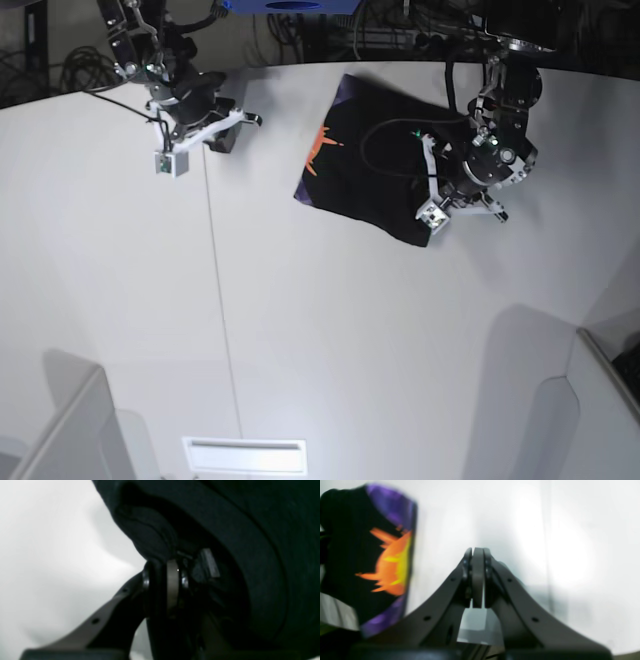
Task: Fold the T-shirt properly
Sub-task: 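Drag the folded shirt with the left gripper to square it on the table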
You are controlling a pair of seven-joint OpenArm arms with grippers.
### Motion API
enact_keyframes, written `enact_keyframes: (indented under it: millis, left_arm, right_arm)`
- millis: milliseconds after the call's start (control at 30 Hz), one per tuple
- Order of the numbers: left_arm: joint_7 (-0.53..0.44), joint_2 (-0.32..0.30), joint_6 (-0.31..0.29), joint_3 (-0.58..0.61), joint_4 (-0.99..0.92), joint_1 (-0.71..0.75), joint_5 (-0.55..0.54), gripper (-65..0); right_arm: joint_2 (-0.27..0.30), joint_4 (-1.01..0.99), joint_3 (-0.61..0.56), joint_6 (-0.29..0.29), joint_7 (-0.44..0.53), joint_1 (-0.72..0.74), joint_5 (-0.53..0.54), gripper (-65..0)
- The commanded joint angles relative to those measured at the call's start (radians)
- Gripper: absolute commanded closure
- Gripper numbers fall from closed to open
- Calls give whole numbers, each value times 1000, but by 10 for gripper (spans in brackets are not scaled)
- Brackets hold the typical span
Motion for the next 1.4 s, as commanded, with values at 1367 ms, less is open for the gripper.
enact_keyframes:
  millis: [1367]
  left_arm:
    - [-340,-147,-161,850,-250,-613,35,0]
  right_arm:
    - [-348,-40,124,-4,90,-121,-308,0]
